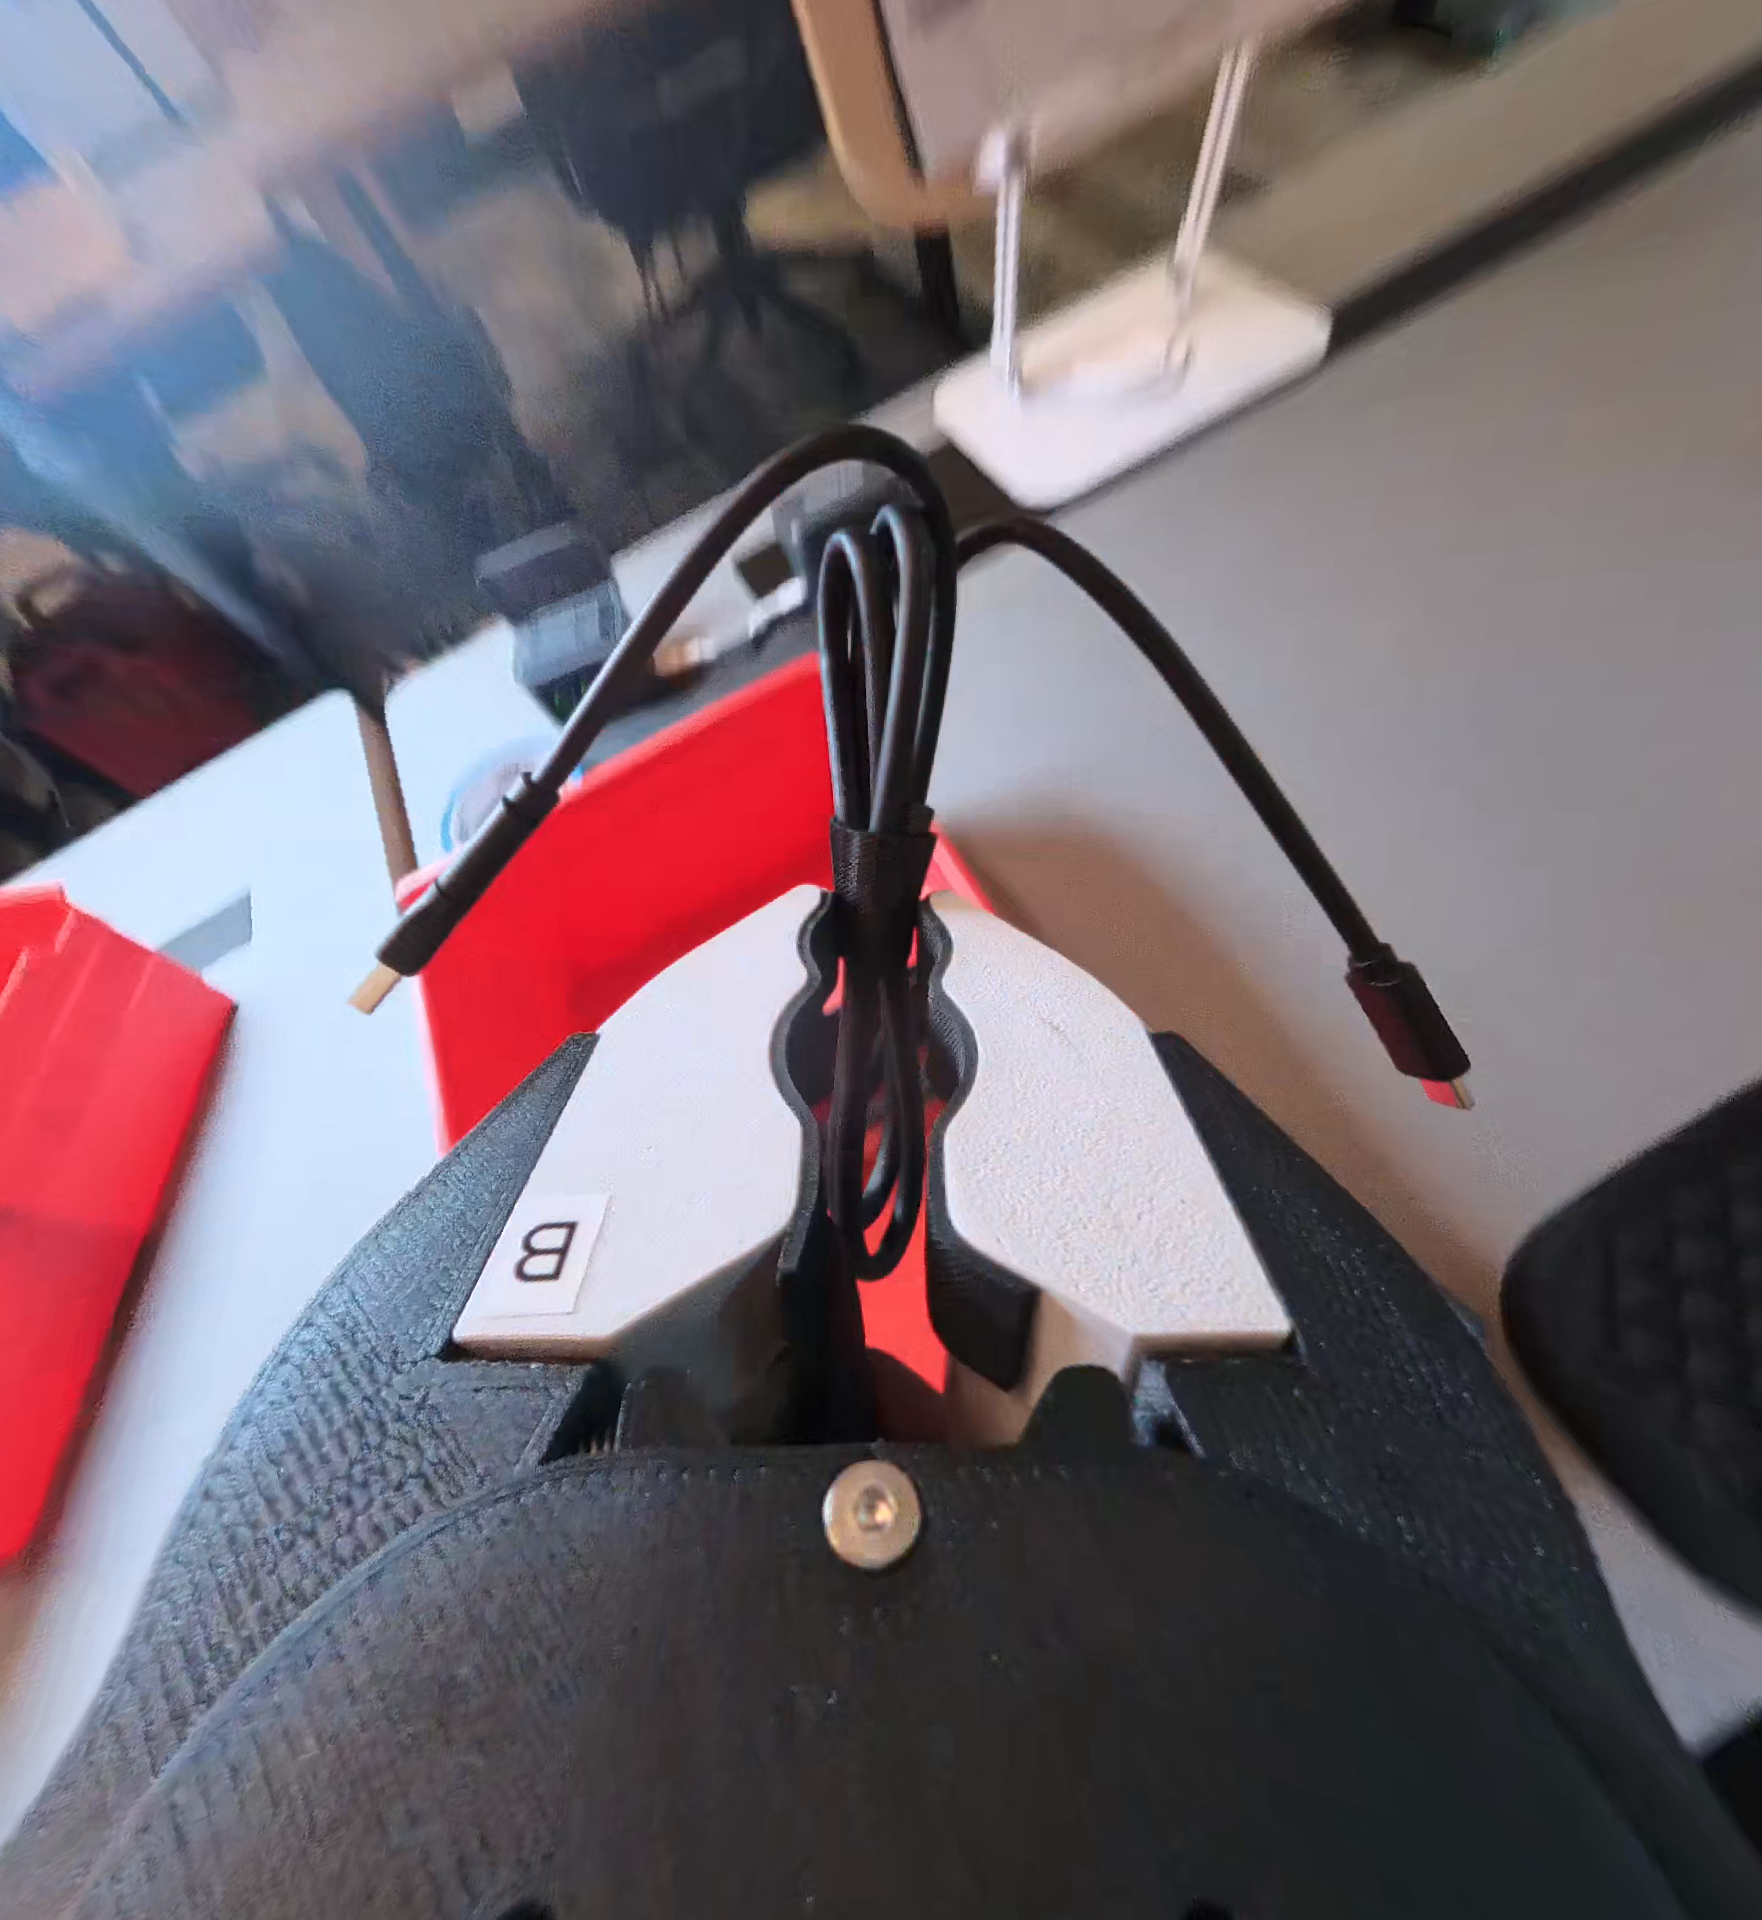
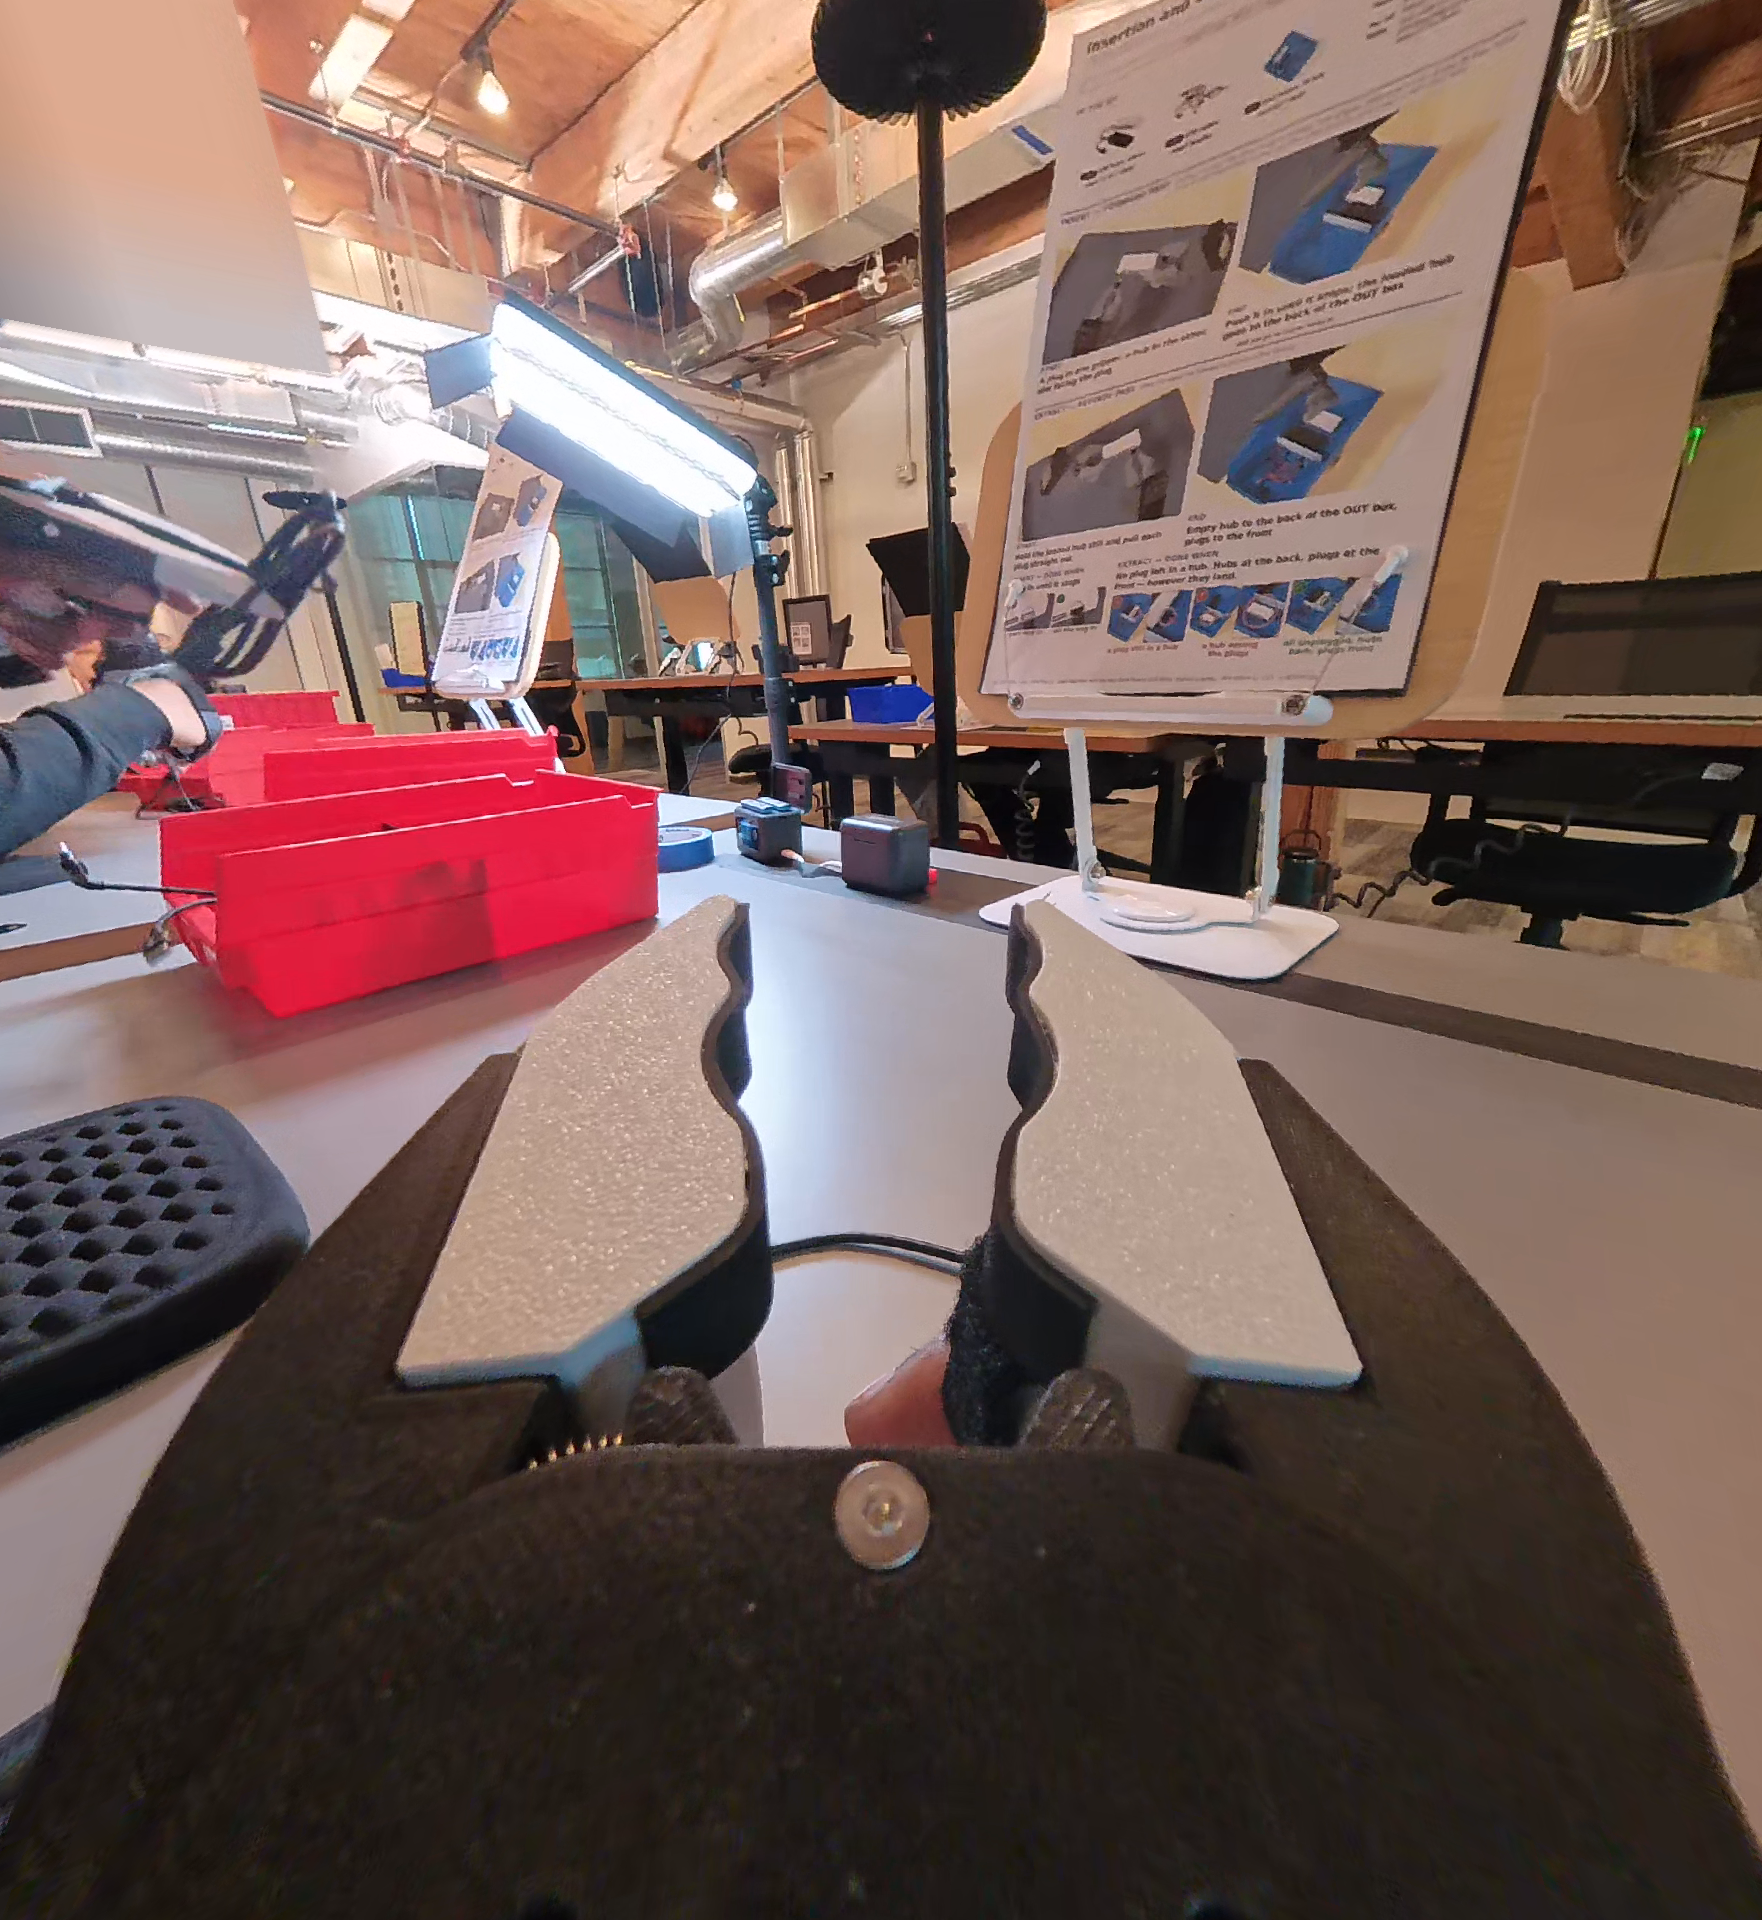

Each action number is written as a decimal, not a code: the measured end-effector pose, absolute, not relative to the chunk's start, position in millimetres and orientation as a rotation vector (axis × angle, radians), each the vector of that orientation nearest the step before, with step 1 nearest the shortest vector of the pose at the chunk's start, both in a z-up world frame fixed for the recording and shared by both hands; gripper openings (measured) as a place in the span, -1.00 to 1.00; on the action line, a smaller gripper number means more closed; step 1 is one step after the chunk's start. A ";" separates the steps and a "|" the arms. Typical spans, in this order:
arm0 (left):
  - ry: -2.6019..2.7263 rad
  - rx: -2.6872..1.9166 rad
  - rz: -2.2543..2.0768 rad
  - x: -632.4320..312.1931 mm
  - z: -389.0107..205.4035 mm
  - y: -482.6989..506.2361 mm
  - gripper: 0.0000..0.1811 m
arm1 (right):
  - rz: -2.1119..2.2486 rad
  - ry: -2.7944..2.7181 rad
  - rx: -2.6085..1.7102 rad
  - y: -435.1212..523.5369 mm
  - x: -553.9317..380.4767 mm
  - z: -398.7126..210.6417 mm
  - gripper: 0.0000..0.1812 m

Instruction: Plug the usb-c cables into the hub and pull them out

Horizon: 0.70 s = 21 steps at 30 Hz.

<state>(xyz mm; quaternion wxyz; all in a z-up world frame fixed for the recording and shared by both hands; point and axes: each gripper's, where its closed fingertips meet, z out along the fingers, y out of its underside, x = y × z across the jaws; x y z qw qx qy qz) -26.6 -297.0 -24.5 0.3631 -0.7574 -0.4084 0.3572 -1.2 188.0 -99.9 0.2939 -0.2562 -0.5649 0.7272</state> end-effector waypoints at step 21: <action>-0.957 -0.915 0.816 -43.7 -32.7 -111.4 -0.84 | 2.256 -1.714 -0.819 69.6 29.2 -49.2 -0.52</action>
